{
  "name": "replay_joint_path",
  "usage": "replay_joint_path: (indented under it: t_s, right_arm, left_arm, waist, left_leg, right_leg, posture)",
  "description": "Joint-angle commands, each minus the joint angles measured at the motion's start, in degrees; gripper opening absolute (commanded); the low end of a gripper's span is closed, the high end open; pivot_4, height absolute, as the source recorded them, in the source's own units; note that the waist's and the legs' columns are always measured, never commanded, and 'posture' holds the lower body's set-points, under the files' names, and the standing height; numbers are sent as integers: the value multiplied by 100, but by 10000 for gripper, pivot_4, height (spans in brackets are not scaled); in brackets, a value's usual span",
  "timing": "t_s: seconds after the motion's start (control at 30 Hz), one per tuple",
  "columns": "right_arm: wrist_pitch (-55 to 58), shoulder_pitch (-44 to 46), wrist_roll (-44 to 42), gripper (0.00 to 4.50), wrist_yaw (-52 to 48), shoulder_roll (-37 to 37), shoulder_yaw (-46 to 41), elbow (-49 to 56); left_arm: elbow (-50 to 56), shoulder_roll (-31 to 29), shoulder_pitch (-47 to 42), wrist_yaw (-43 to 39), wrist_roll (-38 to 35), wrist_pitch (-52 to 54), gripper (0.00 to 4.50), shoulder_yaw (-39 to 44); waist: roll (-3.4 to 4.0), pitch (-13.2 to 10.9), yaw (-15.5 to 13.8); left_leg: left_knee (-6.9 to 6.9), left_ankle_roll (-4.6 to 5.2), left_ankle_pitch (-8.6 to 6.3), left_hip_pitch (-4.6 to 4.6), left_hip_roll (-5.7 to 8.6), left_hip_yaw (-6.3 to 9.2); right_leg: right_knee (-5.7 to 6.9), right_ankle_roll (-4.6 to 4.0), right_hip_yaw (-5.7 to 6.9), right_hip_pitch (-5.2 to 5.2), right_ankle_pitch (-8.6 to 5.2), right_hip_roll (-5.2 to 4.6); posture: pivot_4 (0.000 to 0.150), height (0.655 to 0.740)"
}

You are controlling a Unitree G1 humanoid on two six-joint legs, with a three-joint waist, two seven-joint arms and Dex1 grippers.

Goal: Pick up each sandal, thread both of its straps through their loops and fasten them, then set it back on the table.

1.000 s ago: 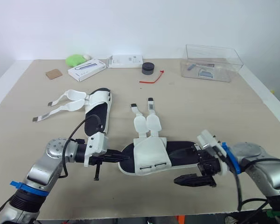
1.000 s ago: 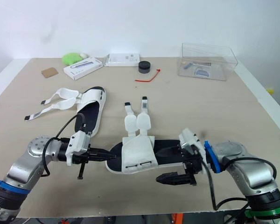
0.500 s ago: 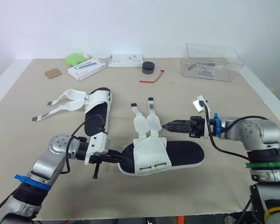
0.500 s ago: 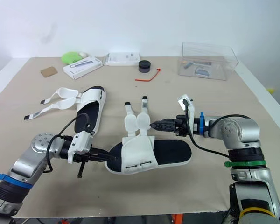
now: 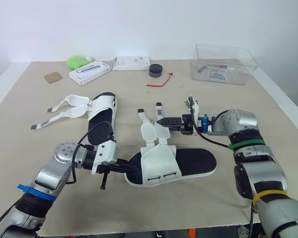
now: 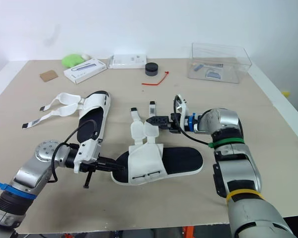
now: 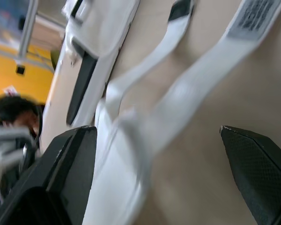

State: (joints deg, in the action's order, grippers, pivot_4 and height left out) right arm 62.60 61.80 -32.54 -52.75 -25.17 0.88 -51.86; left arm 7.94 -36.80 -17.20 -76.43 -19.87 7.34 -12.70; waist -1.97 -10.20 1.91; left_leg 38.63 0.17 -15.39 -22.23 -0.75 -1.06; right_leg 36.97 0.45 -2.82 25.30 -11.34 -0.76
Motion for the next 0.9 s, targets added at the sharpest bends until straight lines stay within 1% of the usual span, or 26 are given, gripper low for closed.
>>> replay_joint_path:
  t_s: [0.03, 0.13, 0.27, 0.3, 0.37, 0.43, 0.47, 0.5, 0.57, 0.6, 0.63, 0.77, 0.83, 0.9]
  right_arm:
    - [-316, 452, 114, 45000, 212, 115, -494, -668]
    - [-527, 719, 234, 45000, 283, 229, -719, -1139]
    - [-678, 926, 439, 45000, 190, 352, -809, -1444]
    - [-691, 961, 503, 42568, 122, 376, -788, -1484]
    - [-606, 1021, 604, 36588, -127, 408, -728, -1515]
    - [-553, 1051, 700, 27104, -305, 441, -690, -1513]
    - [-541, 1062, 743, 20852, -382, 460, -676, -1512]
    - [-527, 1069, 784, 17439, -443, 475, -670, -1513]
    - [-521, 1074, 863, 7829, -510, 495, -676, -1521]
    - [-522, 1080, 887, 1641, -535, 502, -698, -1532]
    - [-530, 1082, 908, 710, -564, 506, -713, -1536]
    - [-790, 1041, 1101, 710, -846, 500, -581, -1388]
    - [-1273, 949, 1185, 710, -1139, 477, -493, -1045]
    - [-1837, 731, 1343, 710, -1683, 403, -198, -491]
  left_arm:
    - [262, -37, 122, 74, -24, -6, 350, 24]
    - [349, -49, 218, 124, -20, -8, 350, 16]
    - [482, -53, 340, 200, -12, 2, 350, -1]
    - [515, -53, 364, 218, -14, 12, 103, -3]
    - [568, -57, 404, 251, -23, 31, 0, -7]
    - [616, -63, 443, 280, -25, 47, 0, -8]
    - [631, -62, 458, 292, -23, 51, 0, -9]
    - [646, -61, 471, 302, -21, 55, 0, -10]
    - [670, -61, 495, 320, -15, 58, 0, -16]
    - [670, -60, 499, 329, -10, 55, 0, -21]
    - [674, -61, 507, 338, -8, 52, 0, -26]
    - [673, -57, 517, 364, -10, 48, 0, -37]
    - [650, -50, 512, 365, 0, 34, 0, -45]
    - [630, -45, 509, 365, 10, 21, 0, -53]
  waist:
    - [0, 0, 2]
    - [0, 0, 13]
    - [1, 1, 70]
    - [1, 1, 74]
    - [2, 1, 74]
    - [2, 1, 74]
    - [2, 1, 74]
    - [2, 1, 74]
    - [2, 1, 74]
    - [2, 1, 74]
    - [2, 1, 74]
    - [2, 1, 74]
    - [3, 1, 75]
    - [3, 0, 74]
  left_leg:
    - [0, 0, 0, -1, 0, 1]
    - [-1, 0, 0, -1, 0, 0]
    - [-2, 0, 0, 0, 0, 1]
    - [-2, 0, 0, 1, 0, 1]
    - [-2, 0, 0, 0, 0, 1]
    - [-2, 0, 0, 0, 0, 1]
    - [-2, 0, 0, 0, 0, 2]
    - [-2, 0, 0, 1, 0, 2]
    - [-2, 0, 0, 1, 0, 2]
    - [-2, 0, 0, 1, 0, 2]
    - [-2, 0, 0, 1, 0, 2]
    - [-1, 0, 0, 1, 0, 2]
    - [-2, 0, 0, 1, 0, 2]
    - [-1, 0, 0, 1, 0, 2]
  right_leg:
    - [0, 0, 1, 0, 0, -1]
    - [1, -1, -1, 1, 0, -1]
    - [2, -1, 0, 0, 1, -1]
    - [2, -1, -1, 0, 1, -1]
    - [3, -1, -1, 1, 1, -1]
    - [3, -1, -1, 1, 1, -1]
    - [3, -1, -1, 1, 1, -1]
    - [3, -1, -1, 1, 1, -1]
    - [4, -1, -1, 1, 1, -1]
    - [4, -1, -1, 1, 1, -1]
    - [4, -1, -1, 1, 1, -1]
    - [4, -1, -1, 1, 1, -1]
    - [4, -1, -1, 1, 1, -1]
    - [5, -1, -1, 2, 1, 0]
  posture:
    - [1500, 7400]
    - [1500, 7400]
    - [1500, 7400]
    - [1500, 7400]
    - [1500, 7400]
    - [1500, 7400]
    - [1500, 7400]
    - [1500, 7400]
    - [1500, 7400]
    - [1500, 7400]
    - [1500, 7400]
    - [1500, 7400]
    - [1500, 7400]
    - [1500, 7400]
